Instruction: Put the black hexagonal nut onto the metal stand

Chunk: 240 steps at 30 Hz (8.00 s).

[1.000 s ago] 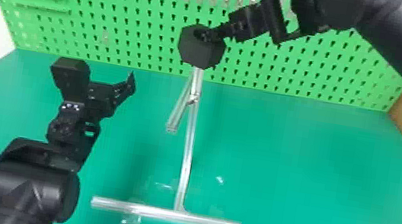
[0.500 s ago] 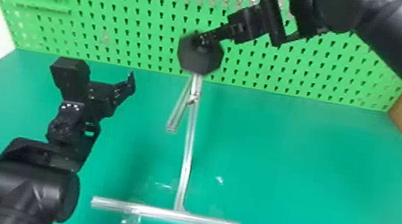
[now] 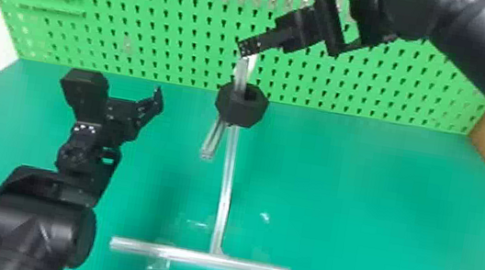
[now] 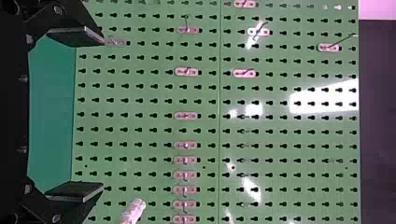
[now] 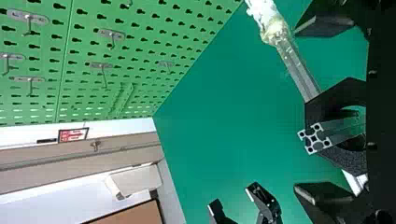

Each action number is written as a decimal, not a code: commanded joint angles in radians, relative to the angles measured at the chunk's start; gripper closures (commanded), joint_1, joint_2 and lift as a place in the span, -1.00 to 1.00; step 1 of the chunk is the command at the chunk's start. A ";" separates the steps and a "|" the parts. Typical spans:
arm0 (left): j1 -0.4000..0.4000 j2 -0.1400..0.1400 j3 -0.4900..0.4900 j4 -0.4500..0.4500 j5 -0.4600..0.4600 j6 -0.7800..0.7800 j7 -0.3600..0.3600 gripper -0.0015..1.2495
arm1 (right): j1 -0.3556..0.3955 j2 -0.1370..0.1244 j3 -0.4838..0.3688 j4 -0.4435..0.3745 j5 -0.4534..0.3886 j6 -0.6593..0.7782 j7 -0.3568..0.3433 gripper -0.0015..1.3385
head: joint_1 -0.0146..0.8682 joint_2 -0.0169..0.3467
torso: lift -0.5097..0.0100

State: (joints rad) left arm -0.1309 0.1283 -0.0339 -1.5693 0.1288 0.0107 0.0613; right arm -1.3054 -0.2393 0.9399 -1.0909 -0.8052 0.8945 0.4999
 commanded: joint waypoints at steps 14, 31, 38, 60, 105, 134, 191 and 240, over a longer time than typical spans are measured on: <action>0.004 0.001 0.003 0.000 0.000 -0.001 -0.001 -0.71 | 0.028 0.003 -0.159 -0.069 0.075 0.029 0.049 -1.00 | 0.60 -0.46 | 0.96; 0.022 0.001 0.026 -0.028 0.005 -0.001 -0.001 -0.71 | 0.325 0.043 -0.635 -0.287 0.212 -0.143 0.054 -1.00 | 0.60 -0.46 | 0.96; 0.022 -0.001 0.028 -0.028 0.008 -0.001 0.000 -0.71 | 0.499 0.081 -0.762 -0.317 0.225 -0.292 0.005 -1.00 | 0.60 -0.46 | 0.96; 0.022 -0.001 0.028 -0.028 0.018 -0.008 0.000 -0.71 | 0.950 0.175 -0.952 -0.428 0.566 -0.615 -0.336 -1.00 | 0.60 -0.46 | 0.96; 0.016 -0.006 0.008 -0.014 0.020 -0.008 0.000 -0.71 | 1.089 0.153 -0.854 -0.337 0.641 -0.939 -0.512 -1.00 | 0.60 -0.46 | 0.96; 0.014 -0.006 0.005 -0.012 0.015 -0.009 0.000 -0.71 | 1.086 0.147 -0.851 -0.336 0.621 -0.919 -0.512 -1.00 | 0.60 -0.46 | 0.96; 0.034 -0.007 0.011 -0.006 0.020 -0.020 0.000 -0.71 | 1.089 0.114 -0.843 -0.359 0.692 -0.848 -0.512 -1.00 | 0.60 -0.46 | 0.96; 0.039 -0.022 0.019 -0.012 -0.001 -0.028 0.000 -0.71 | 1.100 0.127 -0.874 -0.383 0.669 -0.867 -0.512 -1.00 | 0.60 -0.46 | 0.96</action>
State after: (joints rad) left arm -0.0904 0.1059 -0.0153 -1.5815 0.1273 -0.0169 0.0613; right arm -0.2048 -0.1100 0.0617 -1.4742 -0.1315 0.0283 -0.0123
